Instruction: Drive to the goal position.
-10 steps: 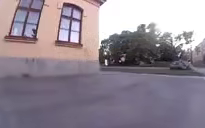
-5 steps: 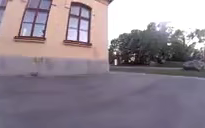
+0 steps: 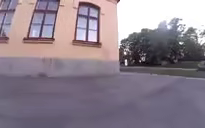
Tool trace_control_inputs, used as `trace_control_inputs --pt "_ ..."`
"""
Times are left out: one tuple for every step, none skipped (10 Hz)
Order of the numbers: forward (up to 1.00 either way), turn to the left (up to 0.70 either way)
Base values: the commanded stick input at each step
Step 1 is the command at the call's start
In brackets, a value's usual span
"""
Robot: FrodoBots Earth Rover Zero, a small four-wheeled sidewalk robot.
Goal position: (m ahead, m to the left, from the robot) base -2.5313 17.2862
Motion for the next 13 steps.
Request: trace_control_inputs --pt "0.5 0.5" --pt "0.5 0.0" --pt "0.5 0.0" --pt "0.5 0.0" --pt "0.5 0.0" --pt "0.5 0.0" --pt "0.13 0.0" --pt "0.0 0.0" --pt "0.0 0.0" --pt "0.0 0.0" --pt "0.0 0.0" --pt "0.0 0.0" --pt "0.0 0.0"
